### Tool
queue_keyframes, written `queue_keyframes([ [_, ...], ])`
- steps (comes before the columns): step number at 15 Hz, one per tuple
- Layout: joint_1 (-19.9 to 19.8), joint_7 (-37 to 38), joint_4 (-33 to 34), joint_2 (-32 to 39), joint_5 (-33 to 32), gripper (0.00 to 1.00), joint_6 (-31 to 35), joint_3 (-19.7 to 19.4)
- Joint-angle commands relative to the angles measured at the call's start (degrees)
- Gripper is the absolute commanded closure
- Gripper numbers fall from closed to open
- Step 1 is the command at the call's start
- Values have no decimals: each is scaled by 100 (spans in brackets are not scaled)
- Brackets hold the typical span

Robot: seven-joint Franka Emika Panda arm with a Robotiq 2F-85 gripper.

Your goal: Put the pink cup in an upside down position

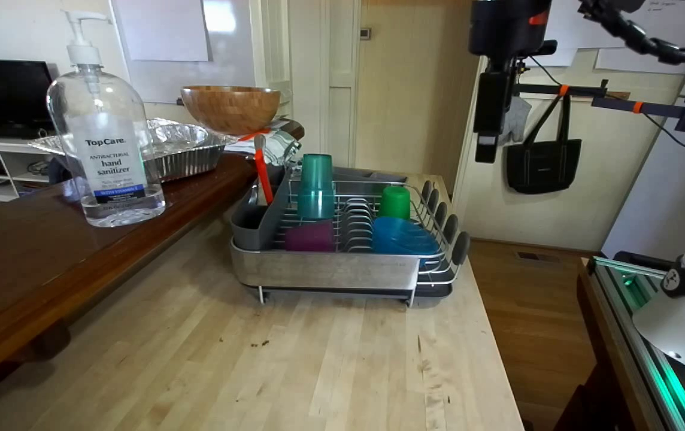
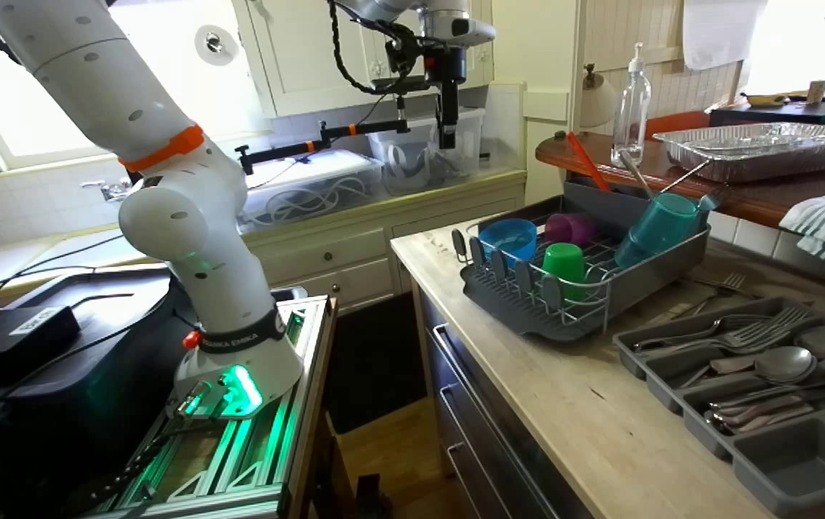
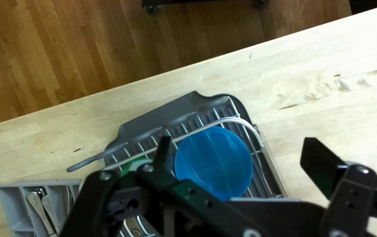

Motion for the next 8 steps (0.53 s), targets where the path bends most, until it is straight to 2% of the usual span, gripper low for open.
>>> queue_keyframes([
  [1,138,-137,-14,325,63,0,505,-220],
  [5,137,-190,-106,577,67,0,1353,-357],
  [8,83,49,-86,976,1,0,1790,-431],
])
